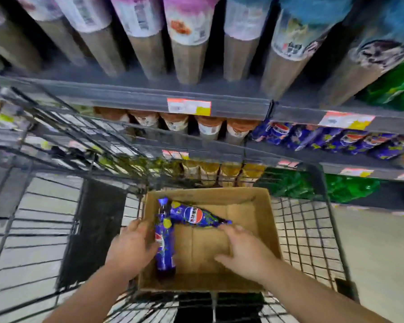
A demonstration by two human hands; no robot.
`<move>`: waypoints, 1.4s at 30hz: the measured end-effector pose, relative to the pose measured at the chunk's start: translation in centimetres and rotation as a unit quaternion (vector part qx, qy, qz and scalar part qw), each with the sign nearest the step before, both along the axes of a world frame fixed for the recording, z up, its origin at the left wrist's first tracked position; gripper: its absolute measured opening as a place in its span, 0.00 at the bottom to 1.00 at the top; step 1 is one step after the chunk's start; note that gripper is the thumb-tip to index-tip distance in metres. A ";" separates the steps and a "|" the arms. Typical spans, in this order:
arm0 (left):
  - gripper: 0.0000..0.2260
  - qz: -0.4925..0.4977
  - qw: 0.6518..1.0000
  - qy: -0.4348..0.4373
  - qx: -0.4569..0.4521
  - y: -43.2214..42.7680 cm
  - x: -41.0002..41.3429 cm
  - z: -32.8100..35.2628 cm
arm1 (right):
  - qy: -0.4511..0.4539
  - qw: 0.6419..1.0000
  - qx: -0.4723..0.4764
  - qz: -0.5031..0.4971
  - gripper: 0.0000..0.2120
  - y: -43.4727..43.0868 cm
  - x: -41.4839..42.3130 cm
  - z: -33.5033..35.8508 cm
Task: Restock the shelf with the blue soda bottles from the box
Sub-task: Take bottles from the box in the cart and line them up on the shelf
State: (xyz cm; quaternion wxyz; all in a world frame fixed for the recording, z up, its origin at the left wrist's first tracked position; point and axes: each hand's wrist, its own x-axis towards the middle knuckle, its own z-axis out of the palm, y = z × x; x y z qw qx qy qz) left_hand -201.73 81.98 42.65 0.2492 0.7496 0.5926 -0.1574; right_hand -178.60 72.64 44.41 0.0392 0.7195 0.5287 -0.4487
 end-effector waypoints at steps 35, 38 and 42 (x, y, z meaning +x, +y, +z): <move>0.25 -0.008 0.988 -0.153 0.030 3.6 1.4 -14.0 | 0.280 0.852 0.045 -0.440 0.28 1.1 -4.2 -17.4; 0.30 -0.118 0.989 -0.093 0.002 3.0 4.9 -15.9 | 0.255 0.824 0.048 -0.503 0.29 -0.8 -0.2 -14.8; 0.36 -0.222 0.974 -0.002 -0.041 3.5 8.9 -18.7 | 0.249 0.797 0.075 -0.545 0.29 -2.7 3.0 -13.3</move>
